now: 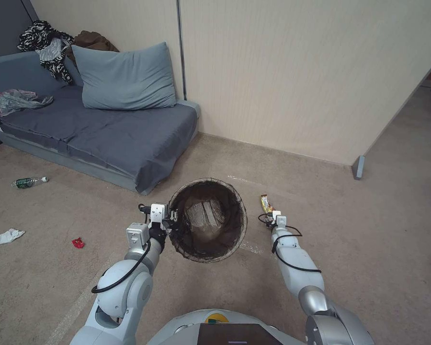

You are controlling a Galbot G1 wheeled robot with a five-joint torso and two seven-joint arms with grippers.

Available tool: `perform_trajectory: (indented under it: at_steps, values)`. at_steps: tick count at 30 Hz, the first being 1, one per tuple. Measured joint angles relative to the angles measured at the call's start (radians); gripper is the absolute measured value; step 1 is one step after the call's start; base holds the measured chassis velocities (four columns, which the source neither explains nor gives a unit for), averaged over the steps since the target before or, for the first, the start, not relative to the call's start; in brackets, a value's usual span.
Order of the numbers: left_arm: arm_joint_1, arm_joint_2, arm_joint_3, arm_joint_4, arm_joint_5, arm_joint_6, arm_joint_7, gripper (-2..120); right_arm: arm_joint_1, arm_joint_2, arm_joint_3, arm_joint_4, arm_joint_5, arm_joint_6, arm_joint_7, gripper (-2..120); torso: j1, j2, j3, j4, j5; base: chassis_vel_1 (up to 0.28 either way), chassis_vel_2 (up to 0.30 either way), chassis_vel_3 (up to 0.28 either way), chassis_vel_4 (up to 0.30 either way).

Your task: Pick up the trash bin, then pick up the garbage from the floor and place it into the trash bin.

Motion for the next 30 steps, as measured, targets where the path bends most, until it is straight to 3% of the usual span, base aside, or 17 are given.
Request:
perform_trajectory:
  at_steps: [4, 7, 9, 11, 25, 28, 30]
  values:
    - [-0.001, 0.0, 0.0, 0.001, 0.0, 0.0, 0.0, 0, -0.002, 0.0, 0.0, 0.001, -0.002, 0.004, 0.003, 33, 0.0, 0.0, 0.0, 0.0002, -0.0002, 0.0, 0.0, 0.0, 0.0]
    - [-0.001, 0.002, -0.001, 0.002, 0.0, 0.0, 0.0, 0, -0.007, 0.0, 0.0, 0.004, -0.005, 0.009, 0.005, 18, 0.0, 0.0, 0.0, 0.0, -0.0003, 0.0, 0.0, 0.0, 0.0]
    - [-0.002, 0.002, -0.001, 0.002, 0.0, 0.0, 0.0, 0, -0.007, 0.0, 0.0, 0.004, -0.006, 0.01, 0.006, 15, 0.0, 0.0, 0.0, -0.0001, -0.0003, 0.0, 0.0, 0.0, 0.0]
    - [-0.002, 0.001, 0.001, 0.003, 0.001, 0.0, 0.0, 0, -0.007, -0.001, 0.001, 0.005, -0.01, 0.013, 0.008, 3, 0.0, 0.0, 0.0, -0.0002, -0.0004, 0.0, 0.0, 0.0, 0.0]
    - [-0.002, 0.0, 0.002, 0.008, 0.003, 0.0, 0.0, 0, -0.007, -0.003, 0.0, 0.012, -0.018, 0.03, 0.012, 0, 0.0, 0.0, 0.0, -0.0001, -0.0003, 0.0, 0.0, 0.0, 0.0]
    - [-0.002, 0.0, 0.002, 0.01, 0.003, 0.0, 0.0, 0, -0.027, -0.004, -0.005, 0.059, -0.029, 0.071, 0.022, 0, 0.0, 0.0, 0.0, 0.0001, -0.0002, 0.0, 0.0, 0.0, 0.0]
    - [-0.002, 0.001, 0.002, 0.014, 0.003, 0.0, 0.0, 0, -0.067, -0.005, -0.016, 0.155, -0.031, 0.106, 0.03, 0, 0.0, 0.0, 0.0, 0.0, -0.0003, 0.0, 0.0, 0.0, 0.0]
